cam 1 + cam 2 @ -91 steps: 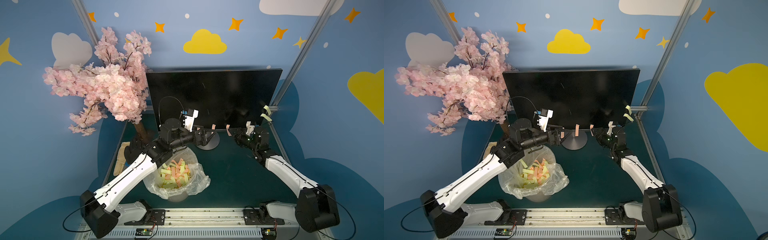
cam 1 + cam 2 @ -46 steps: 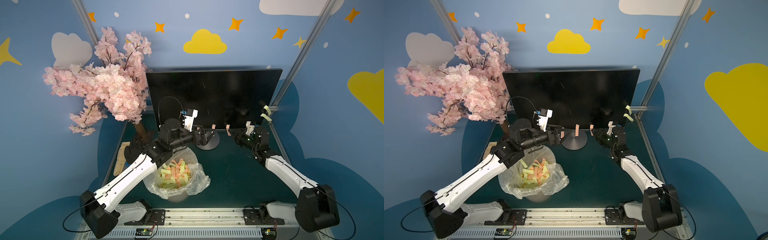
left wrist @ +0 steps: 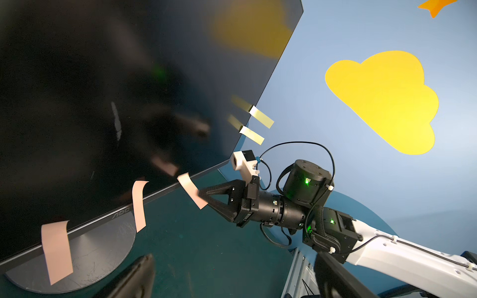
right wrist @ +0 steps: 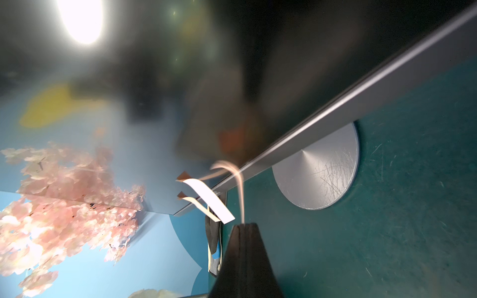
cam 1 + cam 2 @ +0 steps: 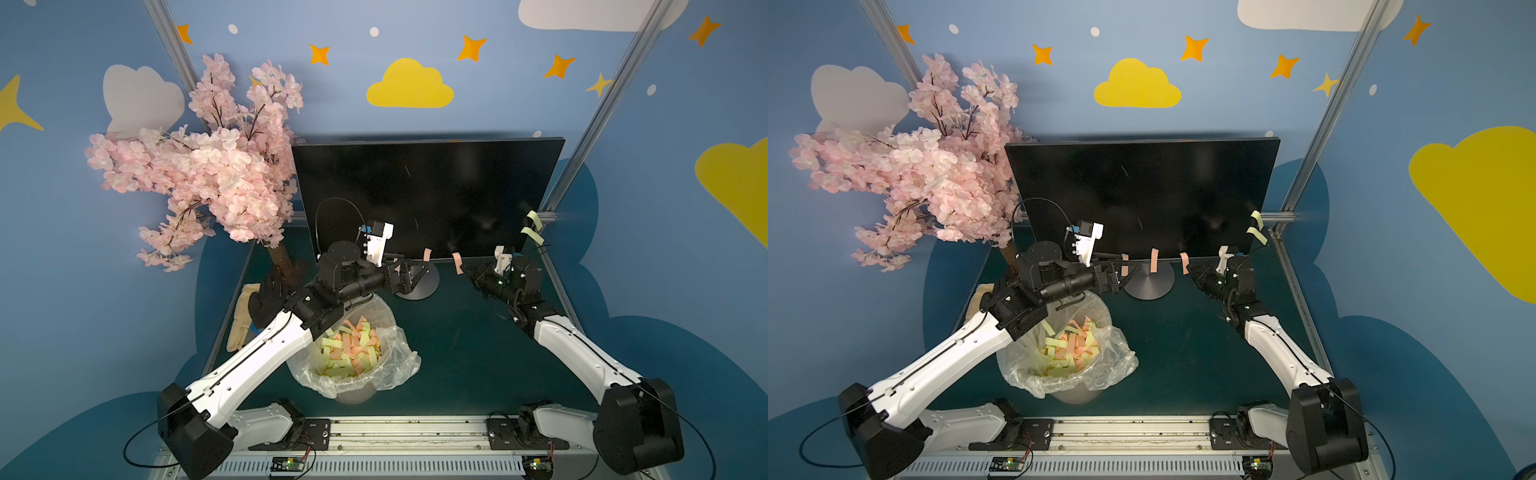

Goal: Remove the sticky note from the monitor
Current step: Tear off the sticky note from the monitor, then place the sticky note in the trash bin.

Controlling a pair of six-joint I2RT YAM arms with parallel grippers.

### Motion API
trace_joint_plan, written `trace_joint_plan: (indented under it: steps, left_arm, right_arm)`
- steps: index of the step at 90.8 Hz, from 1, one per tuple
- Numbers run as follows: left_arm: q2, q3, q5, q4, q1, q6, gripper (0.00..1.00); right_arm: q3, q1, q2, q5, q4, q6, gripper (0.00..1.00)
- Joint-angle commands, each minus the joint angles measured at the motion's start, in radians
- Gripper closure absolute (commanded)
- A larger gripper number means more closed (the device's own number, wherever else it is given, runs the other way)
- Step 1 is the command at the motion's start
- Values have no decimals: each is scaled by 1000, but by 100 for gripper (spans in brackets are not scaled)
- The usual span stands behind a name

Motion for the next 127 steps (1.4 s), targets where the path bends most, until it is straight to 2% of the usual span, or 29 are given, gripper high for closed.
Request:
trace_joint_plan:
  steps: [1,27,42,46,65,88,100,113,127]
  left_arm:
    - [-49,-10,0,-16,-4,9,0]
    - [-156,5,-8,-203,-5,45,0]
    - [-190,23,-9,-322,-5,45,0]
    - [-201,23,-42,-346,-5,44,0]
    - [-244,60,-106,-496,-4,44,0]
    - [-330,85,-205,-614,-4,7,0]
    - [-401,76,-297,-644,-4,-32,0]
    - [-488,47,-422,-652,-4,-105,0]
    - [-574,13,-536,-670,-5,-190,0]
  right_arm:
    - [-12,-2,-63,-27,-65,-31,100]
    - [13,21,-170,-47,-212,-66,100]
    - [78,70,-181,-44,-296,-118,100]
    - [107,87,-176,-44,-319,-141,100]
    - [288,231,-104,-15,-461,-280,100]
    - [541,456,32,38,-617,-495,100]
    - [616,575,92,87,-645,-582,100]
    - [744,683,176,132,-762,-695,100]
    - [842,769,252,182,-845,-776,100]
